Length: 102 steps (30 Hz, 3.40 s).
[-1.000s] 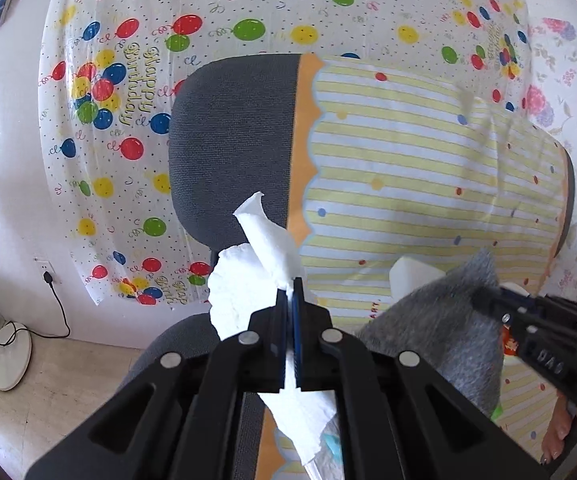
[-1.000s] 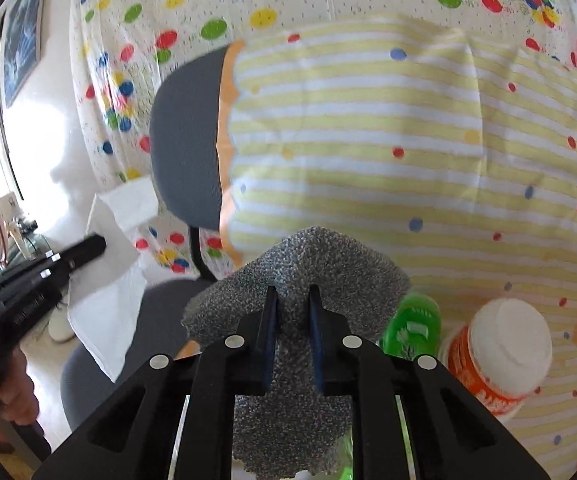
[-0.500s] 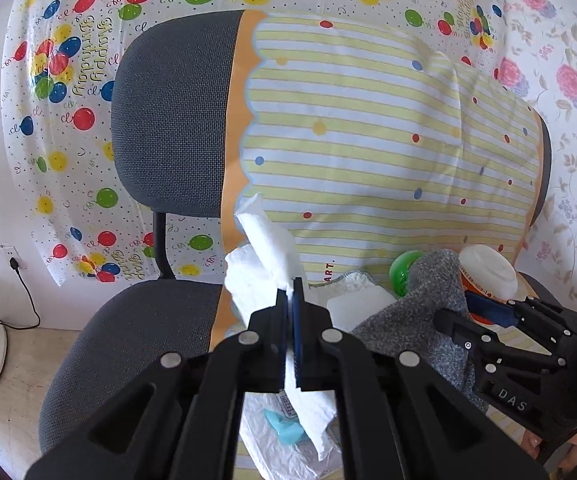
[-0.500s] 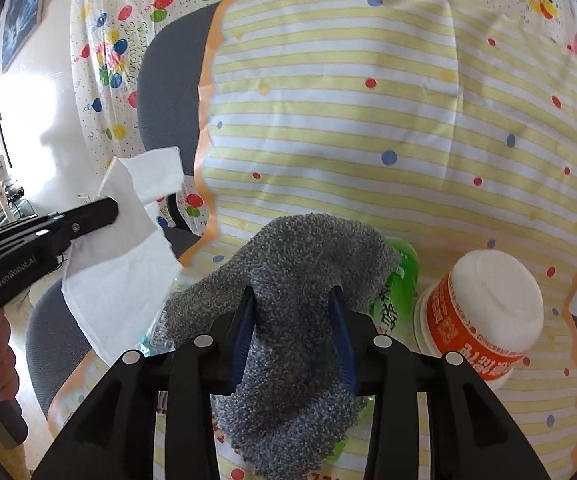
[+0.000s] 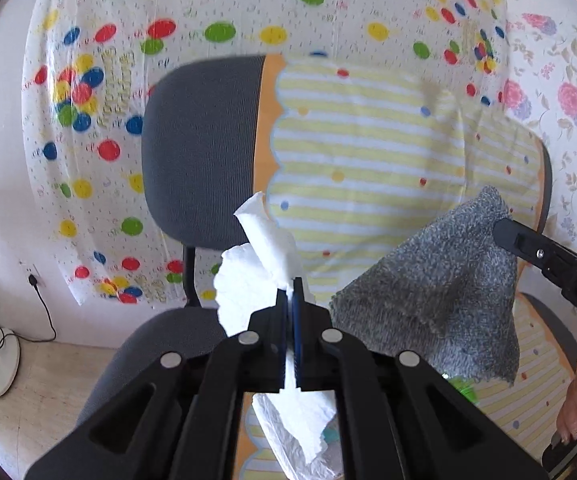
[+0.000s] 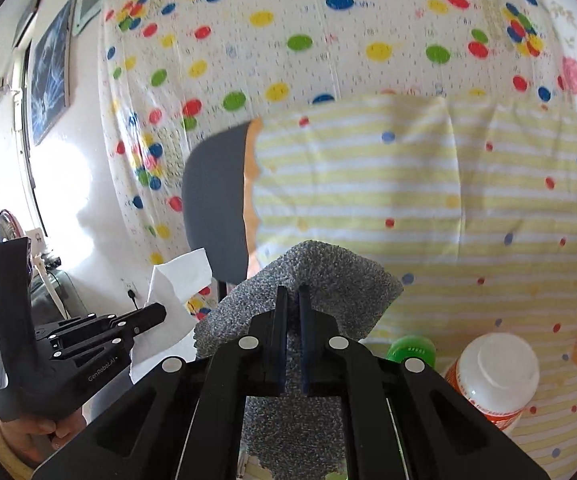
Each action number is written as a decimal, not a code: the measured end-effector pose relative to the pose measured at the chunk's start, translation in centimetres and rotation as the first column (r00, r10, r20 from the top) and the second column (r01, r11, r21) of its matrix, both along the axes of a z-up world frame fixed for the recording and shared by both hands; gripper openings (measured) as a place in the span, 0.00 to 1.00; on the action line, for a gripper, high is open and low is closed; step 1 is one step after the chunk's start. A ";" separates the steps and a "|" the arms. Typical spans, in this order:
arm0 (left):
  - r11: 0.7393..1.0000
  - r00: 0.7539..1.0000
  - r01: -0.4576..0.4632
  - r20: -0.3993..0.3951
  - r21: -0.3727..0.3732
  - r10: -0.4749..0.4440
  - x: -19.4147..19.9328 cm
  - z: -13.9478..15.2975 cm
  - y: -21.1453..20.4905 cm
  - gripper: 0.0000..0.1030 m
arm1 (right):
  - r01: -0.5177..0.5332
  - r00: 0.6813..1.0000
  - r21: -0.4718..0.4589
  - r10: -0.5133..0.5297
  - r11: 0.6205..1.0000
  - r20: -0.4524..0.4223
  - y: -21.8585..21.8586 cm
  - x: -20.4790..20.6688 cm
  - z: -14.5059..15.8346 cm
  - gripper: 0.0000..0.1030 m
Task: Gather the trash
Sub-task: 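Lift the grey cloth and tissue off the chair with both tools, then carry the cloth and tissue to the pink bin and open both tools, then move both open tools back over the chair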
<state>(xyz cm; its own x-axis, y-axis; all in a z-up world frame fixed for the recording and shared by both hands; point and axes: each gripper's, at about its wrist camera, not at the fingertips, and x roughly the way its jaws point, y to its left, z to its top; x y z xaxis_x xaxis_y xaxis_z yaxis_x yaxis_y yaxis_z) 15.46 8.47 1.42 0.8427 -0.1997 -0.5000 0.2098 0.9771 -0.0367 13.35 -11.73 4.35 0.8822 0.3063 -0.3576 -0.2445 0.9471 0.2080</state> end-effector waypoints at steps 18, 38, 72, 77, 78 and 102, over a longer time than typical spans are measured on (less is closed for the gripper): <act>0.872 0.870 0.488 0.082 -0.016 -0.486 -12.5 3.3 -14.5 0.00 | 0.302 0.953 -0.062 -0.301 0.951 0.029 -10.5 -21.0 -0.4 0.07; 0.412 0.403 0.905 -0.098 -0.103 -0.910 -30.1 -8.1 -36.4 0.00 | 0.741 0.615 -0.145 -0.750 0.656 -0.243 -23.3 -43.4 -14.0 0.11; 0.332 0.316 0.943 -0.322 0.006 -0.892 -35.0 -15.0 -45.3 0.64 | 0.880 0.426 -0.088 -0.859 0.466 -0.285 -28.8 -49.8 -16.5 0.36; 0.458 0.441 0.889 -0.273 0.000 -0.855 -31.7 -13.0 -42.9 0.64 | 0.864 0.463 -0.082 -0.847 0.497 -0.261 -28.1 -48.2 -15.4 0.36; 0.481 0.464 0.876 -0.263 -0.001 -0.846 -31.0 -12.7 -42.3 0.64 | 0.858 0.474 -0.080 -0.843 0.507 -0.254 -27.9 -47.7 -15.2 0.36; 0.988 0.979 0.156 -0.133 0.011 -0.153 -11.2 -4.9 -12.8 0.64 | 0.468 0.865 -0.071 -0.473 0.881 -0.167 -16.6 -22.3 -8.4 0.40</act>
<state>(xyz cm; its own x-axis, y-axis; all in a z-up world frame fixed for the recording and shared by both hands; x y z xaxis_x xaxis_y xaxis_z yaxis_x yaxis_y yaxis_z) 4.21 -4.28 -3.44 0.7289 -0.3107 -0.6100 0.3533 0.9340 -0.0534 -8.93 -28.30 -4.02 0.8419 -0.1418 -0.5206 0.2697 0.9463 0.1783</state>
